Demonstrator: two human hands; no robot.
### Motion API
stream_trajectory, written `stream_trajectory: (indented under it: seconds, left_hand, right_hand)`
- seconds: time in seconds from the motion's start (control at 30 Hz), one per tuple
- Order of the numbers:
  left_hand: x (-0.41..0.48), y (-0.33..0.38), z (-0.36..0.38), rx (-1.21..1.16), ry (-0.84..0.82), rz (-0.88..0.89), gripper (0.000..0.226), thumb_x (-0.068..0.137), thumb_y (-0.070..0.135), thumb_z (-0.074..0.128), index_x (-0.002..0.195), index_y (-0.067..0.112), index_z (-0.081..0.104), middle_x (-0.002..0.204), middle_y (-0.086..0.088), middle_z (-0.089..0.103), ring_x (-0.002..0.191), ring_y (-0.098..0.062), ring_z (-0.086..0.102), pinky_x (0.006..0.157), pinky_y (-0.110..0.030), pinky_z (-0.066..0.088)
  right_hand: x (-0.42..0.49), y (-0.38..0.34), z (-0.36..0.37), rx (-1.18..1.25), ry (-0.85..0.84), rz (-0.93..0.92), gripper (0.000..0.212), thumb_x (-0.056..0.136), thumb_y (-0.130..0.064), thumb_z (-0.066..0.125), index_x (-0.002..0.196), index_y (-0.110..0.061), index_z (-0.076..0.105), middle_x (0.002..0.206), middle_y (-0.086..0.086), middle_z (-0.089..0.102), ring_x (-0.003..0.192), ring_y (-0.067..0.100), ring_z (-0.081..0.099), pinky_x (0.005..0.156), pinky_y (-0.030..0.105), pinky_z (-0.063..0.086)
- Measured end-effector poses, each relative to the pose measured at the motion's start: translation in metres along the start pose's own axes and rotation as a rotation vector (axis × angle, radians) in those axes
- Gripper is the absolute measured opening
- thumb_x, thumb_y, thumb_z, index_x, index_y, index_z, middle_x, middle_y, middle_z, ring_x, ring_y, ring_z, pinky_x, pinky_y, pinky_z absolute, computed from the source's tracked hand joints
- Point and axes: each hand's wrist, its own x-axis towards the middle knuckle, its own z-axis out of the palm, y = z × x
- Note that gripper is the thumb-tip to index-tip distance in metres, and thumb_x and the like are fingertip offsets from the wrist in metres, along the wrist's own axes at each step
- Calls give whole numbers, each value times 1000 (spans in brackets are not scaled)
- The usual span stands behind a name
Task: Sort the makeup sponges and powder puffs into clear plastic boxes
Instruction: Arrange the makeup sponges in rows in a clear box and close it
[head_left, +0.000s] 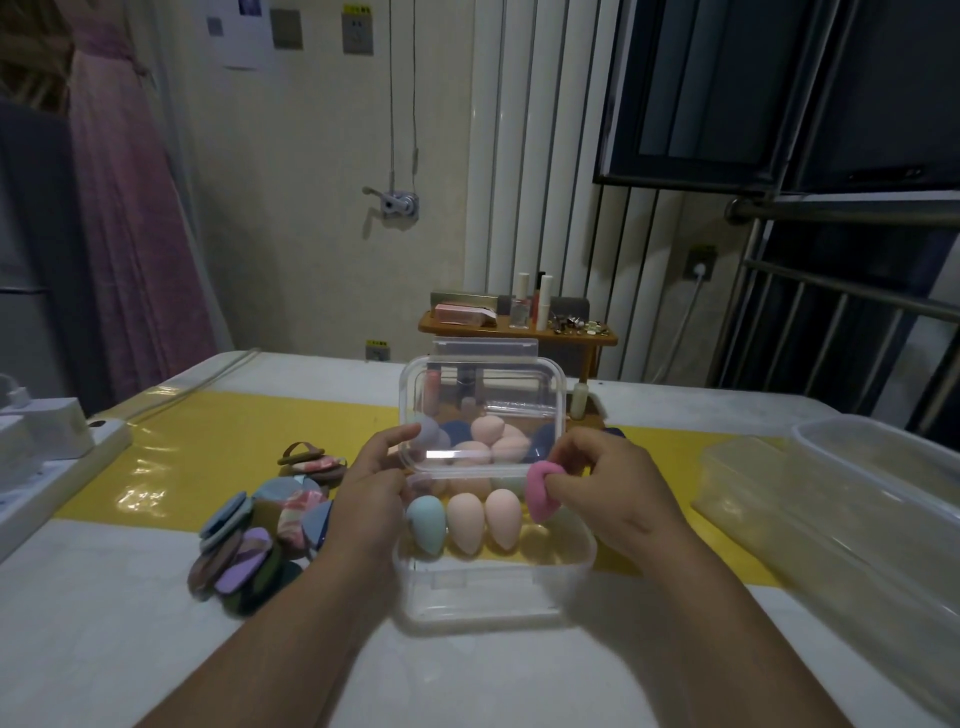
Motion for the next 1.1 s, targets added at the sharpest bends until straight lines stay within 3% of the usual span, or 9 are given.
stream_trajectory:
  seconds: [0.13,0.3,0.43,0.57,0.73,0.93,1.1]
  left_hand:
    - [-2,1,1,-9,1,0,52,92,-6,40,110,33,69,122,-8,63,99,-32,67,59,-34,57]
    - [-7,7,5,37,7,24,55,91,-12,35,118,25,65,111,-5,64,83,-21,65,44,-19,51]
    - [-7,7,5,44,13,16,55,90,-12,36,114,27,66,111,-3,65,86,-22,66,45,-20,52]
    - [-6,7,4,45,12,8,55,90,-11,37,113,30,67,116,-4,64,91,-24,66,48,-23,53]
    - [-7,7,5,25,15,13,54,90,-12,38,113,28,67,116,-6,65,90,-24,66,48,-25,54]
    - [-10,10,6,39,14,21,52,92,-12,37,117,23,65,112,-5,65,83,-19,64,43,-19,51]
    - [-8,10,4,56,11,18,50,94,-9,40,116,27,65,118,-6,63,88,-21,65,45,-19,52]
  right_hand:
    - [-1,-4,3,-110,-61,62,13,64,-25,77,71,-29,66,86,-9,64,81,11,58,62,31,51]
    - [0,-7,6,-253,-61,80,1,78,-29,70,78,-29,69,85,-8,64,78,10,57,65,28,52]
    - [1,-11,7,-328,-50,78,4,77,-29,74,76,-29,70,94,-8,64,81,10,58,57,23,43]
    - [0,-12,8,-340,-36,62,5,75,-30,75,74,-27,72,105,-7,62,86,12,59,58,23,43]
    - [0,-13,7,-284,-25,60,9,71,-29,78,70,-28,69,98,-10,59,84,11,57,61,23,48]
    - [-2,-15,3,-306,-13,56,12,65,-26,81,64,-26,69,91,-12,57,78,8,55,53,21,38]
    - [-1,-15,12,-438,-26,-10,9,79,-29,74,71,-26,72,84,-9,52,74,11,54,52,20,34]
